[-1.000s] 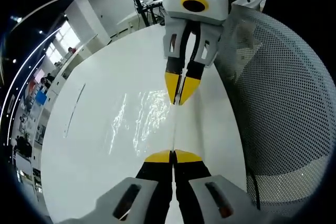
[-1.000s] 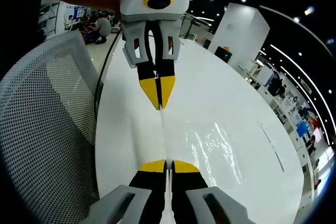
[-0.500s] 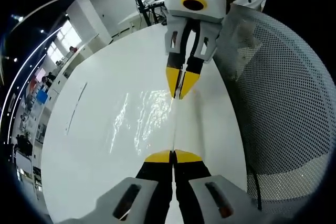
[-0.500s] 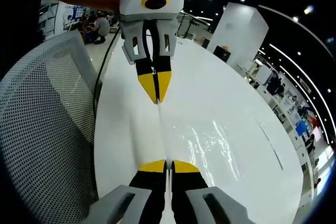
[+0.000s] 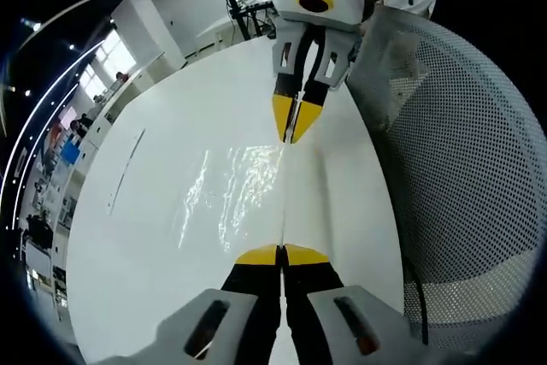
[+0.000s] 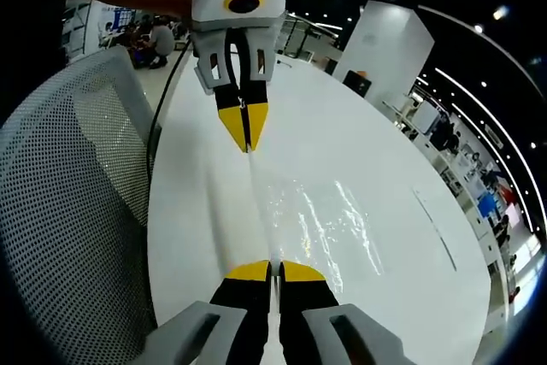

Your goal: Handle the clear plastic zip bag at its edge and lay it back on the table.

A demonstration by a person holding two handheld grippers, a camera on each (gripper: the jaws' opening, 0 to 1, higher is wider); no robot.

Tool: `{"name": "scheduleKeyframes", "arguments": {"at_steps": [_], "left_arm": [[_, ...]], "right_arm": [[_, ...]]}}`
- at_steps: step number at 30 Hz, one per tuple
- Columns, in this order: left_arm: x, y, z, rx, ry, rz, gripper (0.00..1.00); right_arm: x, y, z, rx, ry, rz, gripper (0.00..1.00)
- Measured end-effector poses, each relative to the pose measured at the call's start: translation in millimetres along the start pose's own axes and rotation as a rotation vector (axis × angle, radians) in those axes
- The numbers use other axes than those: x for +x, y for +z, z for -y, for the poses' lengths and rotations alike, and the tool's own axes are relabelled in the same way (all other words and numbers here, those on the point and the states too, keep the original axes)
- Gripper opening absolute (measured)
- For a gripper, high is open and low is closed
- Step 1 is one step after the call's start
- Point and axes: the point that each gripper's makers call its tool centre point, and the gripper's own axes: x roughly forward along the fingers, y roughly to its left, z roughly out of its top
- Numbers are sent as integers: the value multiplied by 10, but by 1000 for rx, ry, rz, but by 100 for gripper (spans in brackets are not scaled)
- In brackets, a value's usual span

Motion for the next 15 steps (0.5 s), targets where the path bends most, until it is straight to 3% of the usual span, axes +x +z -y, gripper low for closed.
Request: {"name": "scheduleKeyframes", "arguments": {"at_steps": [15], "left_arm": [[-11, -32, -21, -10, 5, -3, 0]], "right_arm": [[-39, -48, 11, 6, -7, -5, 0]]}}
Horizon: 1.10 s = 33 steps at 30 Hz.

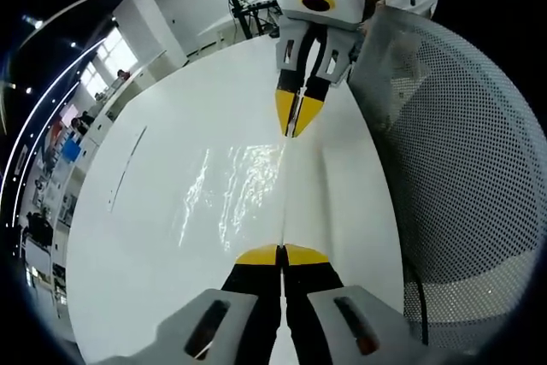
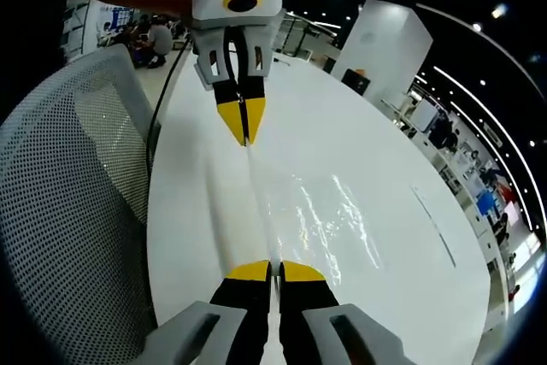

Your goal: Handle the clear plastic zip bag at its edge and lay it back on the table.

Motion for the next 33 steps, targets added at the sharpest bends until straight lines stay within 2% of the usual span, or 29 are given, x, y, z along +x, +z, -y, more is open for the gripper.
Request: {"name": "scheduleKeyframes", "arguments": {"at_steps": [22, 30, 33], "left_arm": [[-30, -56, 0, -14, 2, -11, 0], [-42, -28, 0, -9, 7, -6, 0], [-45, 0, 0, 5, 8, -1, 0]], "right_arm": [[-13, -80, 14, 11, -3, -9, 0], [-14, -91, -3, 10, 0, -10, 0], [-29, -108, -40, 20, 29, -21, 0]]}}
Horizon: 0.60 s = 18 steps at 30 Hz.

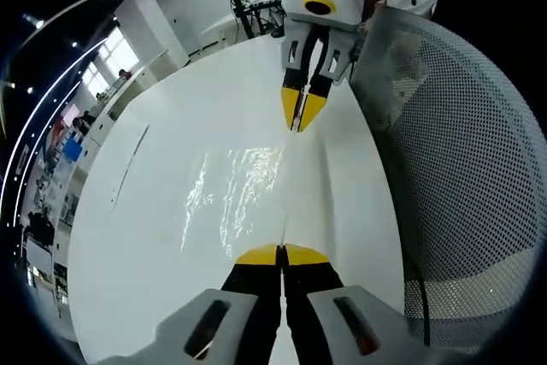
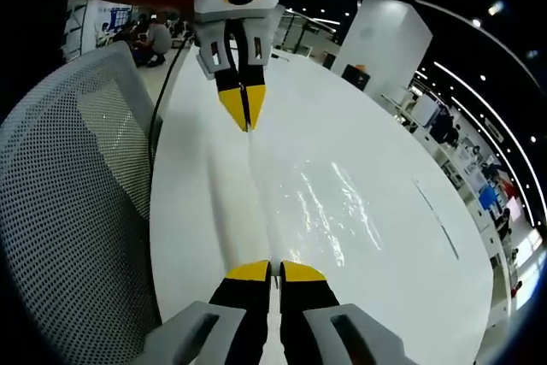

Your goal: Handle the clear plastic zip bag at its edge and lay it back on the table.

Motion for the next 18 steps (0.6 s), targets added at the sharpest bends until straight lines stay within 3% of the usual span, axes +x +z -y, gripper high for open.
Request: {"name": "scheduleKeyframes", "arguments": {"at_steps": [5, 13, 18], "left_arm": [[17, 49, 80, 21, -30, 14, 0], [41, 57, 99, 47, -31, 11, 0], [45, 58, 93, 57, -31, 8, 0]], "right_arm": [[-55, -35, -33, -10, 27, -23, 1], [-187, 111, -68, -31, 80, -2, 7], [-229, 285, 52, -30, 63, 32, 7]]}}
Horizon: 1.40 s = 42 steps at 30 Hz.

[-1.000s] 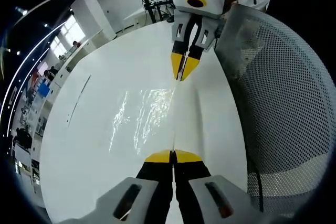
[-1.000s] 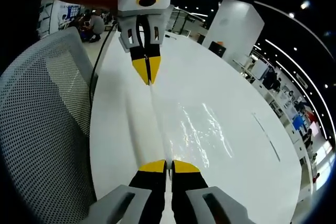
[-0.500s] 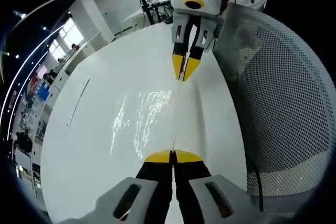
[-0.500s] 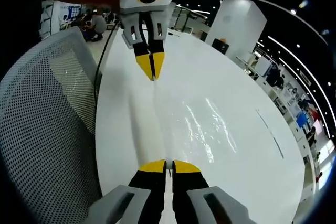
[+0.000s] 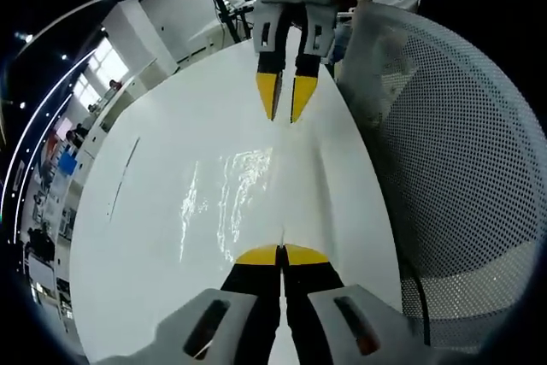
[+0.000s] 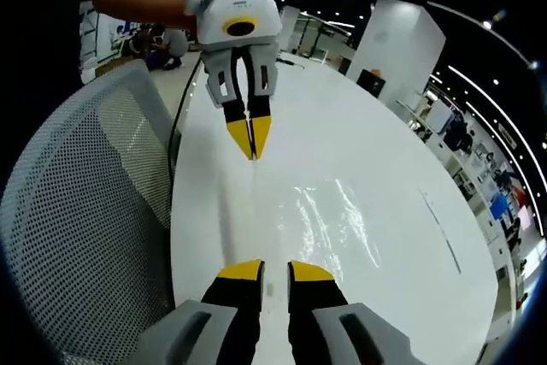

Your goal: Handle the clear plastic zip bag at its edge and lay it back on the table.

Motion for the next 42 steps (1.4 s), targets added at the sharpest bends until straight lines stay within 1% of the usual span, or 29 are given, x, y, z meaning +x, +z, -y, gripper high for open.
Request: {"name": "scheduleKeyframes", "arguments": {"at_steps": [4, 9, 11, 21, 24, 26, 28, 32, 34, 35, 38, 39, 40, 41, 42], "left_arm": [[9, 14, -3, 4, -3, -1, 0], [11, 44, -12, 6, -4, 3, 0], [9, 58, -17, 6, -3, 6, 0], [2, 145, -16, 18, -3, 29, 0], [4, 154, -23, 20, -1, 32, 0], [2, 162, -36, 25, 5, 35, 0], [-1, 157, -48, 24, 9, 33, 0], [7, 158, -82, 33, 21, 39, 0], [-7, 192, -51, 36, -3, 54, 0], [-13, 203, -57, 39, 2, 56, 0], [-39, 275, -81, 65, 25, 69, 2], [-38, 283, -92, 66, 33, 71, 4], [-44, 291, -123, 66, 52, 69, 8], [-47, 302, -127, 66, 55, 74, 10], [-56, 319, -154, 70, 71, 79, 12]], "right_arm": [[63, 98, 61, -8, -3, 14, 7], [179, 133, 2, -16, 27, 19, 7], [183, 161, -19, -22, 31, 18, 7], [299, 116, -18, -21, 44, 7, 4], [356, 83, -49, -23, 64, -2, 1], [366, 83, -67, -24, 74, -3, 0], [376, 79, -83, -16, 82, -3, 0], [372, 88, -51, 17, 68, -5, 0], [356, 93, -13, 44, 56, -4, 0], [351, 96, -2, 53, 53, -1, 0], [341, 108, 28, 68, 46, 2, 0], [337, 114, 34, 70, 43, 2, 0], [347, 112, 51, 76, 40, 2, 0], [354, 109, 61, 81, 36, 2, 0], [331, 135, 67, 86, 30, 5, 0]]}}
